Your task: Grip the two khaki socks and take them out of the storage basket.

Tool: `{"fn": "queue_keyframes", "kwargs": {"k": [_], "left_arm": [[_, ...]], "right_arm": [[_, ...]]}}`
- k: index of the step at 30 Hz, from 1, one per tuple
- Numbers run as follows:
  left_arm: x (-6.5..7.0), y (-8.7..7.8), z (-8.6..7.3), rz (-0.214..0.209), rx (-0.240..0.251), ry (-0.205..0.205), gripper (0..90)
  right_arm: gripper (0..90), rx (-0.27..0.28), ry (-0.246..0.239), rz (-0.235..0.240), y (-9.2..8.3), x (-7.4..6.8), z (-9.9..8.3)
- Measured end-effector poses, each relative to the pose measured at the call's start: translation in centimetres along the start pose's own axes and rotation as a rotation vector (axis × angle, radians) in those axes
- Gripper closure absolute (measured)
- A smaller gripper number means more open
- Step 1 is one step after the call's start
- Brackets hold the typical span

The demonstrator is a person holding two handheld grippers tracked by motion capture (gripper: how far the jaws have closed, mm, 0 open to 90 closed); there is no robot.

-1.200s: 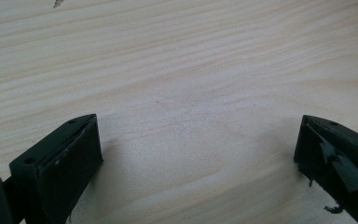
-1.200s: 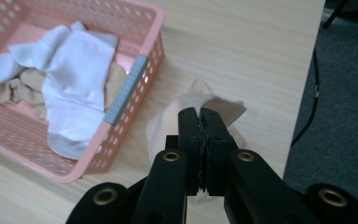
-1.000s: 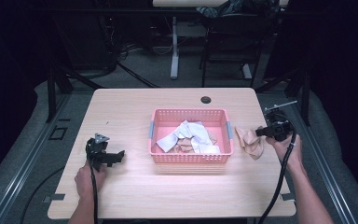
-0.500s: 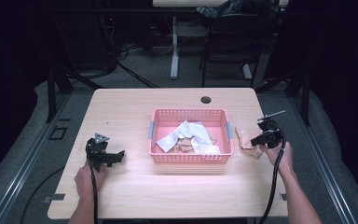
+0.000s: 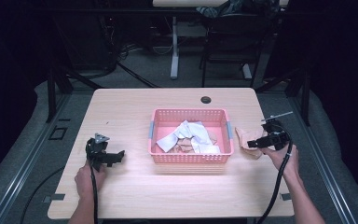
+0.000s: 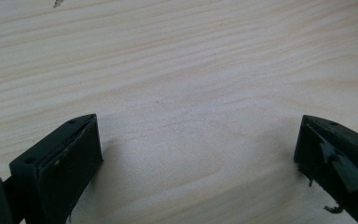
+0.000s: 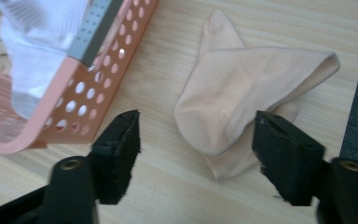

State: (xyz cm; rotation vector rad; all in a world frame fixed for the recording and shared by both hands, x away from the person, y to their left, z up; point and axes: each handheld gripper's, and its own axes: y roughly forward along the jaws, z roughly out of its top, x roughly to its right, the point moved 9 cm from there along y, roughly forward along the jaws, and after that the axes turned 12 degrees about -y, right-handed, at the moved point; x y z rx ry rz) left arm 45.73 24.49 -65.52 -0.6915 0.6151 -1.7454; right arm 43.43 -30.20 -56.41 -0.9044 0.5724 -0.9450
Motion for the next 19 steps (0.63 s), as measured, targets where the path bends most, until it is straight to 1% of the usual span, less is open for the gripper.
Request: {"fn": "queue_keyframes", "kwargs": {"k": [3, 5, 8, 11, 12, 15, 19], "left_arm": [[0.0, 0.0, 0.0, 0.000, 0.000, 0.001, 0.4], [0.0, 0.0, 0.0, 0.000, 0.001, 0.000, 0.4], [0.0, 0.0, 0.0, 0.000, 0.000, -0.002, 0.4], [0.0, 0.0, 0.0, 0.000, 0.000, -0.001, 0.4], [0.0, 0.0, 0.0, 0.000, 0.000, -0.001, 0.4], [0.0, 0.0, 0.0, 0.000, 0.000, -0.001, 0.4], [0.0, 0.0, 0.0, 0.000, 0.000, -0.001, 0.4]], "right_arm": [[20.2, 0.019, -0.017, -0.006, -1.1, -0.5, -0.2], [15.4, 0.019, -0.032, -0.007, -1.7, -0.9, -0.4], [13.6, 0.038, -0.050, -0.007, -2.6, -1.4, -0.9], [10.5, 0.039, -0.066, -0.003, -3.2, -1.8, -1.7], [10.1, 0.038, -0.060, -0.002, -3.4, -1.9, -2.1], [10.0, 0.033, -0.059, 0.002, -3.5, -2.0, -3.1], [12.8, 0.014, -0.053, 0.012, -2.9, -1.7, -4.1]]}}
